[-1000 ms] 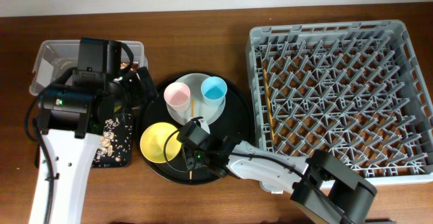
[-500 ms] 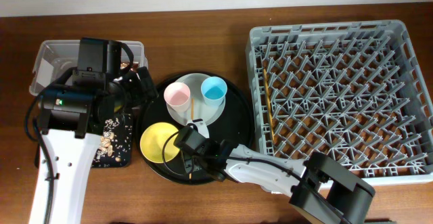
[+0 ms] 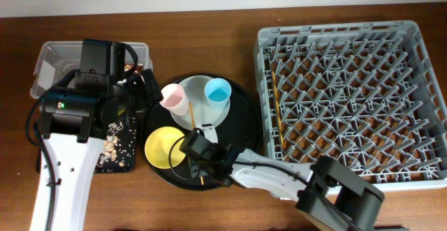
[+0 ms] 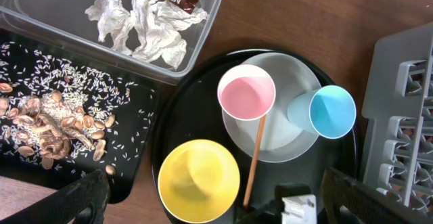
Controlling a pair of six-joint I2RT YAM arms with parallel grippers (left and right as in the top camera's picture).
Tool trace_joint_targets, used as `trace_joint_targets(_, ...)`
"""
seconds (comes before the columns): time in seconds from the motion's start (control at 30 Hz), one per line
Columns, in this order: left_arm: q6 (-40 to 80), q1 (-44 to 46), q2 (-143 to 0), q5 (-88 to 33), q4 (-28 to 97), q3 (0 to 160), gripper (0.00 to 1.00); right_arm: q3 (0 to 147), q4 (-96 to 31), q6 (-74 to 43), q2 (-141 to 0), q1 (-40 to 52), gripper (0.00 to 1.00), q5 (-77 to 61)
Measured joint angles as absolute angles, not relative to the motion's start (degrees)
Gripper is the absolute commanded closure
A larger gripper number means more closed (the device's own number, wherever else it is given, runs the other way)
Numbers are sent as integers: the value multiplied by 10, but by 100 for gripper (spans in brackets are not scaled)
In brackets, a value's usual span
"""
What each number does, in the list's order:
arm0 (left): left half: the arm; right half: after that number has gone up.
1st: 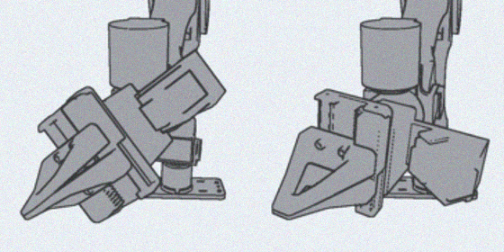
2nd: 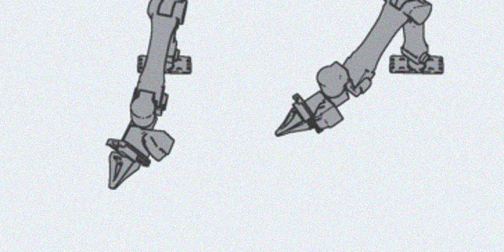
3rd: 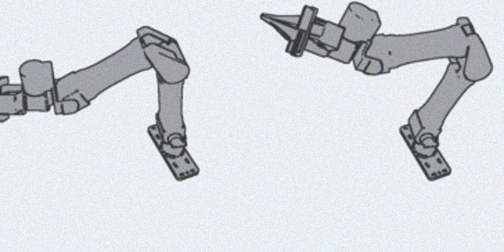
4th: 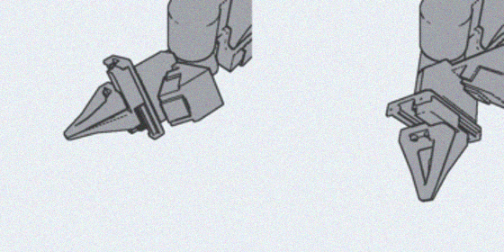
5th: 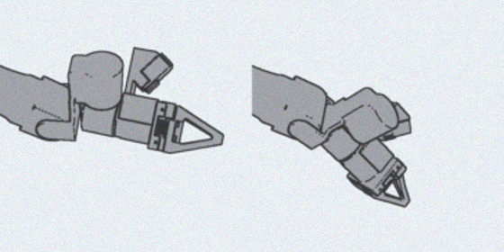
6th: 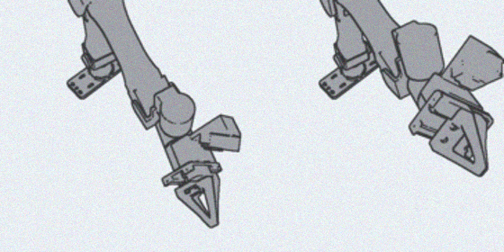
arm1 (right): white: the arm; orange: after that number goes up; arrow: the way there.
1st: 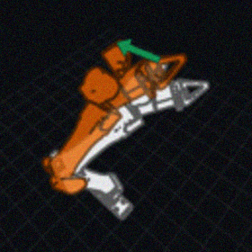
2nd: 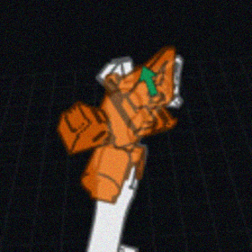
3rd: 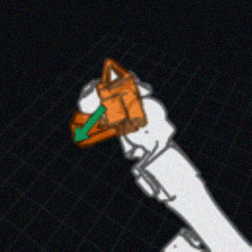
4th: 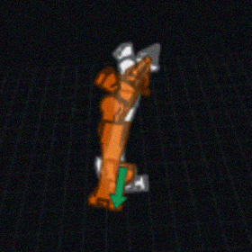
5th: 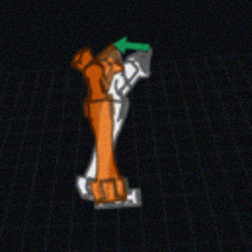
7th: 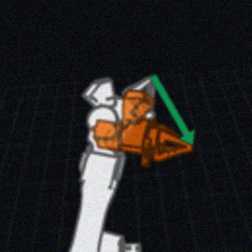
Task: Sort waste into correct bins and load items into the dishwasher rack
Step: 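Insert the second chopstick into the rack with the right gripper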
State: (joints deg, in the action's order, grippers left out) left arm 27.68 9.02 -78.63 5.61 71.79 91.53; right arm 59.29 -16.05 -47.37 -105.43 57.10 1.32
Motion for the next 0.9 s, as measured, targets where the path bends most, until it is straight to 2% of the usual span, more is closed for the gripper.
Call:
trace_joint_targets(0.1, 277, 90, -786, 56, 718, 915, 1, 593, -193, -473, -986, 565, 92, 13)
trace_joint_targets(0.2, 277, 90, -786, 56, 717, 915, 1, 593, -237, -405, -903, 558, 93, 15)
trace_joint_targets(0.3, 277, 90, -786, 56, 718, 915, 1, 596, -327, -374, -811, 501, 93, 14)
trace_joint_targets(0.33, 277, 90, -786, 56, 718, 915, 1, 594, -400, -367, -750, 431, 93, 19)
trace_joint_targets(0.43, 277, 89, -786, 56, 718, 915, 1, 594, -486, -321, -685, 332, 93, 22)
trace_joint_targets(0.53, 277, 89, -786, 56, 718, 915, 1, 594, -521, -257, -711, 249, 92, 22)
trace_joint_targets(0.6, 277, 89, -786, 56, 718, 915, 1, 594, -516, -241, -758, 226, 92, 22)
trace_joint_targets(0.77, 277, 89, -786, 56, 718, 915, 1, 594, -479, -233, -836, 223, 92, 22)
trace_joint_targets(0.9, 277, 89, -786, 56, 718, 915, 1, 594, -471, -233, -841, 223, 92, 21)
